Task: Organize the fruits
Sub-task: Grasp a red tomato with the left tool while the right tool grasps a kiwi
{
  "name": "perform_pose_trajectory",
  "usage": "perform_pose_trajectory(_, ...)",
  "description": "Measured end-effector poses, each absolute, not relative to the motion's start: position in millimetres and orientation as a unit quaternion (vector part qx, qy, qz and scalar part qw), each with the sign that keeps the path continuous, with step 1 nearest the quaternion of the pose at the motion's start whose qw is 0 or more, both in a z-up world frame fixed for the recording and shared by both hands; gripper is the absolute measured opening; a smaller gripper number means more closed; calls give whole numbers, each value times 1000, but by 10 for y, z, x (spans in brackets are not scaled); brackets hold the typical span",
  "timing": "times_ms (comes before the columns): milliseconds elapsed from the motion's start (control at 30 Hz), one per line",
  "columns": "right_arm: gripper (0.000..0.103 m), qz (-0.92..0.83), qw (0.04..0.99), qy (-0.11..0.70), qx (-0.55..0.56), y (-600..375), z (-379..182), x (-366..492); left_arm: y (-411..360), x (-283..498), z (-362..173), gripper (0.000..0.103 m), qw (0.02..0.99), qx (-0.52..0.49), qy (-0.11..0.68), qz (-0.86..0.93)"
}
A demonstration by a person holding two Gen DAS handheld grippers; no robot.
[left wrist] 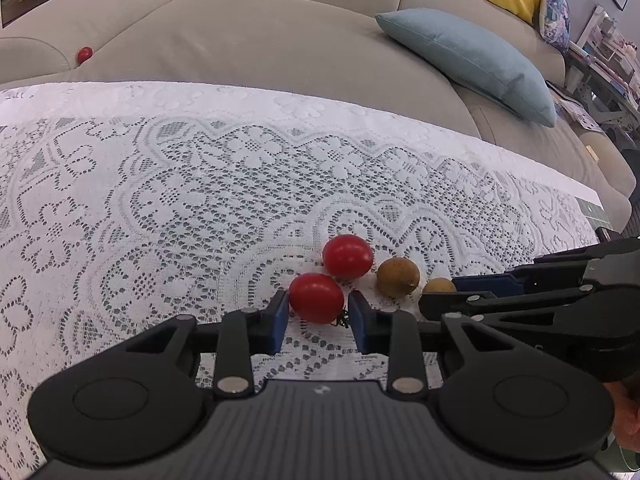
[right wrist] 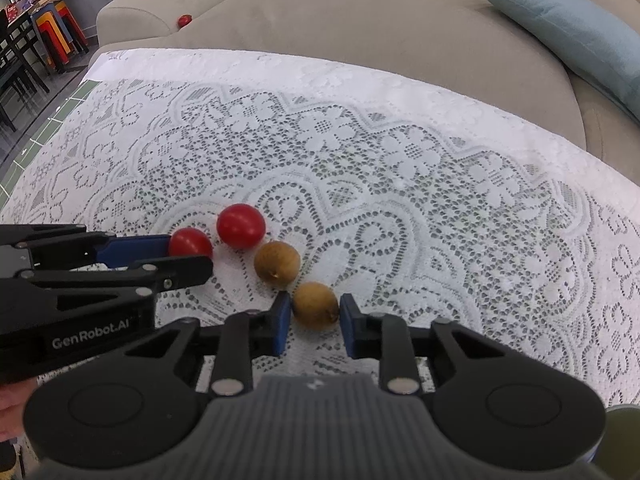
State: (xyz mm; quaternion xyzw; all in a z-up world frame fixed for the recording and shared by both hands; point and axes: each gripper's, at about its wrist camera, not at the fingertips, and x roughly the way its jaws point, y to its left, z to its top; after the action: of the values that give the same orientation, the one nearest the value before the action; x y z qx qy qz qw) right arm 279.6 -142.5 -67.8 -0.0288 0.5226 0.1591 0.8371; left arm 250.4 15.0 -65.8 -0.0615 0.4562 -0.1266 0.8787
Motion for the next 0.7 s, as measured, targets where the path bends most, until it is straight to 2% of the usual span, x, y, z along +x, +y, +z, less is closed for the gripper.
perform_pose_trajectory(167,23,157,840,518,-22,-1471,-649,2751,156,2446,-608,35,883,-60,450,-122)
perform_pose_trajectory(300,22,164,843,513,-19,-1484,-599,2655,136,2353,-542,28,885,-54,446,-119)
perform_pose_trajectory(700,22,185,844,503,-21,-1495,-467,2331,66,2125,-467,27,885,-38,445,-131)
